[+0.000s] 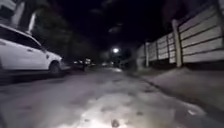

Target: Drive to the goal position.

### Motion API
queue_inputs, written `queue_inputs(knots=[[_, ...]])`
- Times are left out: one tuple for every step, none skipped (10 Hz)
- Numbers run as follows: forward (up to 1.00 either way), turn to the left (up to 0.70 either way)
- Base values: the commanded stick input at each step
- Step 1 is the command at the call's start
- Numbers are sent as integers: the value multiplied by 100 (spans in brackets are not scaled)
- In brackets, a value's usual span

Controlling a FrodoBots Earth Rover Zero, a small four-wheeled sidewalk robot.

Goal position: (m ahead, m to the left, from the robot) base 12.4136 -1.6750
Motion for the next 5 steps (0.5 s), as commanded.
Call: queue_inputs(knots=[[50,0],[50,0],[50,0],[50,0],[50,0]])
